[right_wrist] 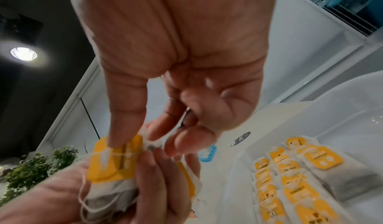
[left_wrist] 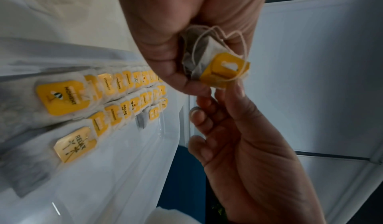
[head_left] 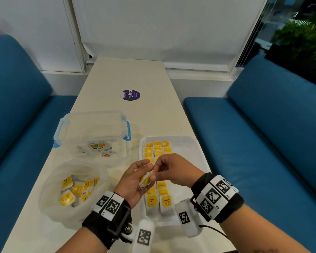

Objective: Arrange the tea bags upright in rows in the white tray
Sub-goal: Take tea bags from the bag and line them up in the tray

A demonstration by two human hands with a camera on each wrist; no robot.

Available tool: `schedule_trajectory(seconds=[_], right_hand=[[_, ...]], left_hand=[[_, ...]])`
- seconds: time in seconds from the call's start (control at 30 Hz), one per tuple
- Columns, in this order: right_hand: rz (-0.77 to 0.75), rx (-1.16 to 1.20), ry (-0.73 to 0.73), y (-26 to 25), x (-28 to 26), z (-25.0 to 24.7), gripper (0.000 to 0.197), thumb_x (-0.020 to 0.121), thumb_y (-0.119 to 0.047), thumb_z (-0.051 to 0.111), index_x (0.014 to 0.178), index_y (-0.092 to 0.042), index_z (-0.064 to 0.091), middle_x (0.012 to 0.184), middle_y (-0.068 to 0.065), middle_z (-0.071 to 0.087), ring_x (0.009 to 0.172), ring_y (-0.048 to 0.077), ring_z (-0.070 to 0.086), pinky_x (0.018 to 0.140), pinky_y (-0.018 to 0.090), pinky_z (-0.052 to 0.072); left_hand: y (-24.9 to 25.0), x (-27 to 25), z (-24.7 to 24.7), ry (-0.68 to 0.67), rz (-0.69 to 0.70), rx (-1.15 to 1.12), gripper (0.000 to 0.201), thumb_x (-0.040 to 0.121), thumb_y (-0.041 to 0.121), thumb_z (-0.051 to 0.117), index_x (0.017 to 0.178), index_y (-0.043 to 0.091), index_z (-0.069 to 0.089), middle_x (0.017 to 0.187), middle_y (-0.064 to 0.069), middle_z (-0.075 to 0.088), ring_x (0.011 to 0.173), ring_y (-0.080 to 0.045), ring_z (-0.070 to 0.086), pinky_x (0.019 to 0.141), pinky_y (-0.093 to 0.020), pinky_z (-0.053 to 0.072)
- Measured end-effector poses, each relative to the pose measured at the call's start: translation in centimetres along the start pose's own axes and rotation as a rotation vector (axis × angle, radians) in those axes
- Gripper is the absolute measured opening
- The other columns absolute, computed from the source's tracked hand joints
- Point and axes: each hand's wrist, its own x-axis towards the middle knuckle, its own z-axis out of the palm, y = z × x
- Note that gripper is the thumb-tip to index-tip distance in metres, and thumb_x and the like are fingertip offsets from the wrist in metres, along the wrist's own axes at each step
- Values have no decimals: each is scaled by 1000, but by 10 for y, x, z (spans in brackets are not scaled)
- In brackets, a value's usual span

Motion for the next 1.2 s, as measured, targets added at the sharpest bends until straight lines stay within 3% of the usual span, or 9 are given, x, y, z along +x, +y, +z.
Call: schedule_trajectory(seconds=[0.2,0.33,0.47,0.53,0.63,0.73,0.9,1.03,1.2], right_hand=[[9,45,-4,-2,-1,9,22,76,-8,76,70,-16,57,62,-8,52,41,-6,47,40,4,33],[39,107,-18,-1,-1,12,21,80,-6,70,70,-17,55,62,-5,53,52,3,51,41,18,37],[140,274,23,-2,-3,4,18,88,-1,53,79,-14,44,69,5,56,53,19,63,33,20,37],[166,296,69,-2,-3,-2,17,88,1,49,81,-13,41,73,9,55,49,22,61,33,20,37],[141,186,132,3,0,-7,20,84,7,52,80,-11,44,65,8,54,46,18,57,35,21,37],[124,70,195,7,4,-12,22,80,9,59,78,-12,53,62,6,56,46,11,53,37,20,40],[118,-12,321,15,12,-33,19,82,-5,69,69,-15,60,73,-1,62,53,-4,54,49,7,39],[187,-269,350,27,26,-51,8,86,-18,67,82,-11,66,69,-7,56,62,4,49,59,16,39],[324,-377,313,42,48,-62,10,91,-13,59,94,-7,66,78,-1,56,76,16,53,67,25,41]], left_hand=[[0,2,1,64,88,-12,11,87,6,59,94,16,57,60,-1,68,47,-11,61,44,-19,48],[1,1,1,91,92,-29,9,88,7,57,91,15,57,69,-4,64,48,-13,61,43,-20,49],[0,0,-2,124,87,22,11,87,9,60,88,20,57,79,-1,59,63,-14,56,53,-24,48],[-1,0,-4,109,74,-15,14,86,6,61,88,19,57,72,-2,57,53,-9,56,48,-21,49],[-1,-2,-4,72,57,-34,15,85,4,61,91,17,57,68,-3,56,47,-7,53,47,-19,50],[-2,-1,-5,60,37,-7,13,86,4,59,90,16,57,79,-4,60,55,-10,51,46,-20,50],[-3,2,-10,67,-4,-18,10,89,6,54,91,15,57,87,-6,61,58,-12,50,46,-19,50],[-4,4,-12,73,-12,-21,12,89,4,53,91,14,57,87,-6,62,57,-12,50,47,-19,50],[-2,9,-13,86,-8,-24,13,90,3,52,88,15,58,87,-6,60,60,-13,49,47,-19,50]])
